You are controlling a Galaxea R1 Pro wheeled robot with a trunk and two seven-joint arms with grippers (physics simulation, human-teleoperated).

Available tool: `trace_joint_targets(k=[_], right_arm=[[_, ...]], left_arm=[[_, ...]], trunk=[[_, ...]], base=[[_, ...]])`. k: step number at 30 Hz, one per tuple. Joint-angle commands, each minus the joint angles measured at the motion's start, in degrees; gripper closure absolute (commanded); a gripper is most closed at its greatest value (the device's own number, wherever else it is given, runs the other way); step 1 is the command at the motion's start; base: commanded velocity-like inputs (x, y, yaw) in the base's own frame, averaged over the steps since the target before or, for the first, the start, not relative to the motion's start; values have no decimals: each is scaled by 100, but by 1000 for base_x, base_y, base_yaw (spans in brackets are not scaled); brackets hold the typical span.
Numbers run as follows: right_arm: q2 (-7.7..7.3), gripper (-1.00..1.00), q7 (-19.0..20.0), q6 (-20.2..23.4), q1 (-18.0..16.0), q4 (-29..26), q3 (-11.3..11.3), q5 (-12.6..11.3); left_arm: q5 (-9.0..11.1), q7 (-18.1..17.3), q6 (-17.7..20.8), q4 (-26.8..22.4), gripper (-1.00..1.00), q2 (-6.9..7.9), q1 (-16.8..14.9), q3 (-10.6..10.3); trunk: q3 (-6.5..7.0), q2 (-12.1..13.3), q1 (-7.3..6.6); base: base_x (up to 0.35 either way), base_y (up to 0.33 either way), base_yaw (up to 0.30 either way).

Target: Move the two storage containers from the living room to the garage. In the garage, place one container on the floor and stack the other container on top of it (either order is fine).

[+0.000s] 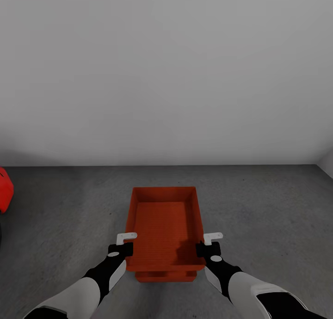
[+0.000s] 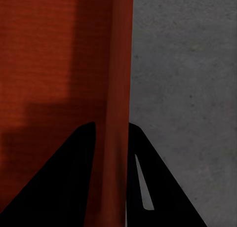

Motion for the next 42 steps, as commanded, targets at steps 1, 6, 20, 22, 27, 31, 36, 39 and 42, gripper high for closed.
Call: trace_joint_targets(k=[1, 6, 20, 22, 27, 31, 36, 39, 42], right_arm=[[13, 100, 5, 14, 1, 22, -65, 70], [10, 100, 3, 16, 1, 20, -65, 70], [10, 100, 5, 20, 1, 19, -65, 70], [10, 100, 5, 20, 2, 20, -65, 70], [10, 100, 5, 20, 1, 24, -65, 70], [13, 100, 5, 20, 1, 25, -65, 70], [17, 100, 5, 20, 1, 25, -65, 70], [18, 100, 5, 20, 1, 25, -65, 70], [18, 100, 5, 20, 1, 25, -65, 70]], left_arm=[[-58, 68, -59, -327, 100, -1, -6, 150], [-58, 68, -59, -332, 100, -1, -6, 150], [-58, 129, -59, -323, 100, -6, -6, 156], [-58, 170, -59, -320, 100, -8, -6, 158], [-58, 204, -59, -311, 100, -4, -6, 155], [-58, 216, -59, -310, 100, -5, -6, 136], [-58, 224, -59, -304, 100, -8, -6, 137], [-58, 226, -59, -306, 100, -9, -6, 147], [-58, 226, -59, -307, 100, -10, -6, 149]], trunk=[[-5, -3, 0], [-5, -3, 0], [-5, -3, 0], [-5, -3, 0], [-5, -3, 0], [-5, -3, 0], [-5, -3, 0], [-5, -3, 0], [-5, -3, 0]], base=[[29, 0, -1], [43, 0, 0], [3, 0, 0], [0, 0, 0], [0, 0, 0], [0, 0, 0], [0, 0, 0], [0, 0, 0], [0, 0, 0]])
